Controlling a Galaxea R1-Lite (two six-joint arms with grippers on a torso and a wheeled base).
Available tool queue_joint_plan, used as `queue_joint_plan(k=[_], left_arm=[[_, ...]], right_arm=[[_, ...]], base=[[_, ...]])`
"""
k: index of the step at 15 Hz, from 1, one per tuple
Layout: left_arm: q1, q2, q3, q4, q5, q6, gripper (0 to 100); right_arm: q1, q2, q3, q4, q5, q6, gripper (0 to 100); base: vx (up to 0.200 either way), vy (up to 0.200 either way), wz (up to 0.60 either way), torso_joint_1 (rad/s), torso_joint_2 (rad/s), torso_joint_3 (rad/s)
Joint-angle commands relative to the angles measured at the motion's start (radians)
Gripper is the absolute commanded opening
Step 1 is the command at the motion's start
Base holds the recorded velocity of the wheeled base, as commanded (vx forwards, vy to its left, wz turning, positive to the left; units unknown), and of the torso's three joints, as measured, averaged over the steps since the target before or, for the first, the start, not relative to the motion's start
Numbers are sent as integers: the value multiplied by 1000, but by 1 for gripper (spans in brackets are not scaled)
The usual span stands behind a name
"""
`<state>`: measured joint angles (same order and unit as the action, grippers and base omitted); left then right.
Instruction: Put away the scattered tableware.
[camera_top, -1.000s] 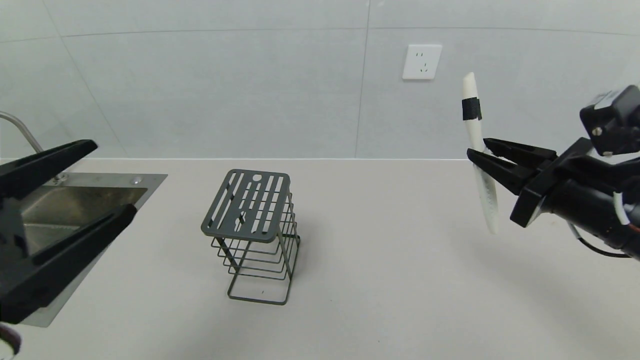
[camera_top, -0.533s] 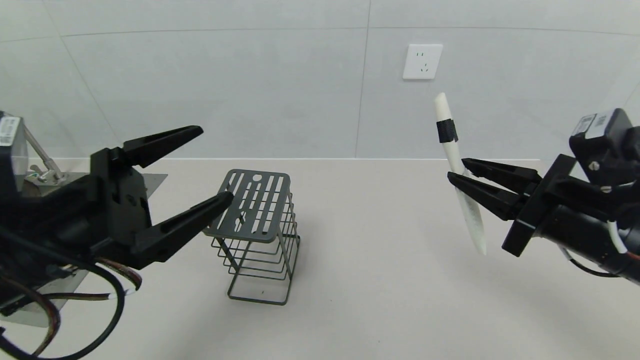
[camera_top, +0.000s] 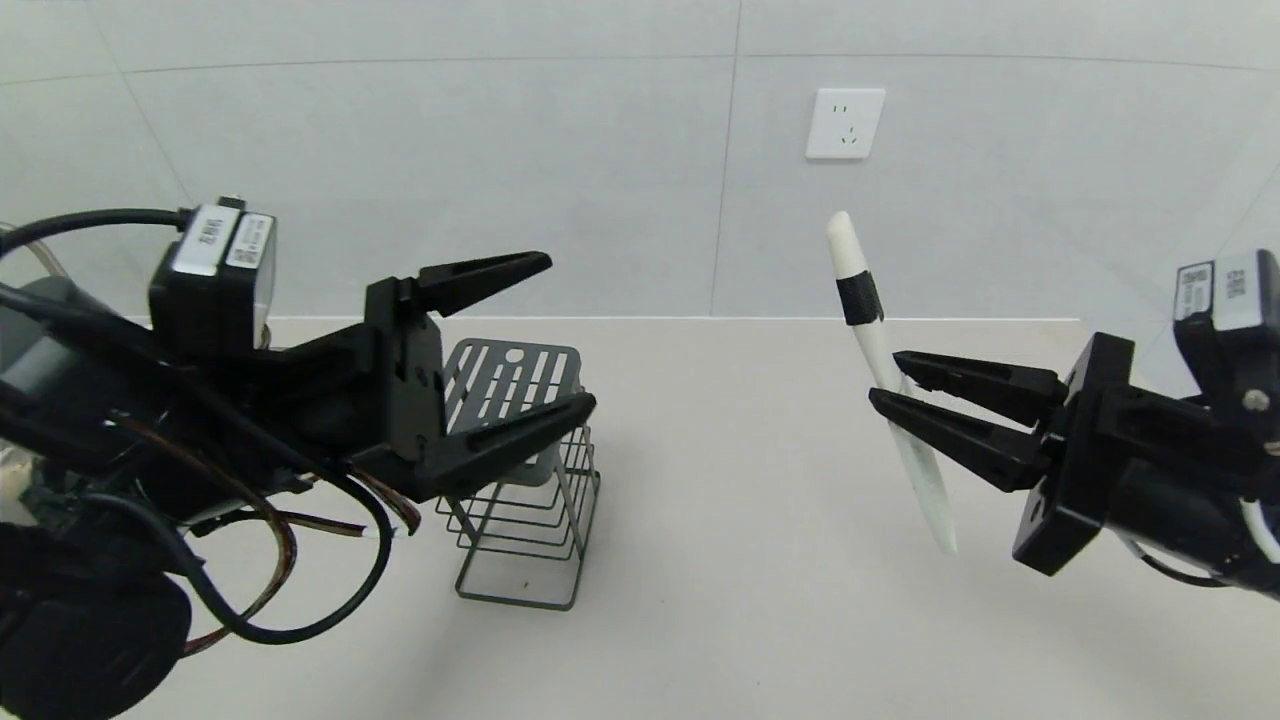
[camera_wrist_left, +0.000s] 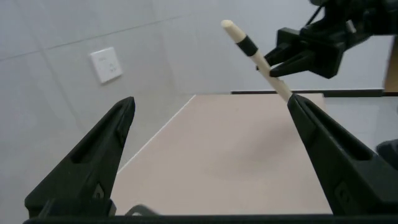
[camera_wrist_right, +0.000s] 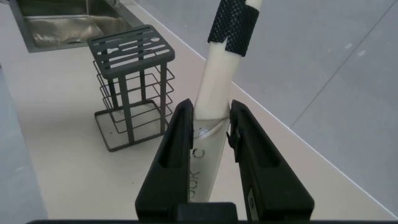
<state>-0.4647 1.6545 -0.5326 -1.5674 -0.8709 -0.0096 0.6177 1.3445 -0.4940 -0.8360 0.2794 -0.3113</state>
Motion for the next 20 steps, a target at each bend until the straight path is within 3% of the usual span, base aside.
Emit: queue_joint_plan(k=[1, 7, 11, 14, 18, 20], left_arm=[[-66, 68, -30, -3, -10, -7, 100], [-186, 136, -86, -3, -11, -9, 100], [-250, 160, -101, -3, -11, -38, 100], [-278, 242, -208, -3, -10, -44, 100], [-348, 291, -291, -3, -10, -118, 100], [-353, 326, -359, -3, -10, -141, 100]], right_arm=[[19, -18, 11, 0, 7, 0, 0], [66, -19, 17, -2, 58, 0, 0], [85, -33, 31, -2, 84, 0, 0], [97, -91, 100, -2, 86, 8, 0], [117, -117, 114, -2, 86, 11, 0], [136, -116, 111, -2, 87, 12, 0]], base=[[0, 0, 0, 0, 0, 0], [0, 0, 0, 0, 0, 0], [0, 0, 0, 0, 0, 0], [0, 0, 0, 0, 0, 0], [0, 0, 0, 0, 0, 0], [0, 0, 0, 0, 0, 0]])
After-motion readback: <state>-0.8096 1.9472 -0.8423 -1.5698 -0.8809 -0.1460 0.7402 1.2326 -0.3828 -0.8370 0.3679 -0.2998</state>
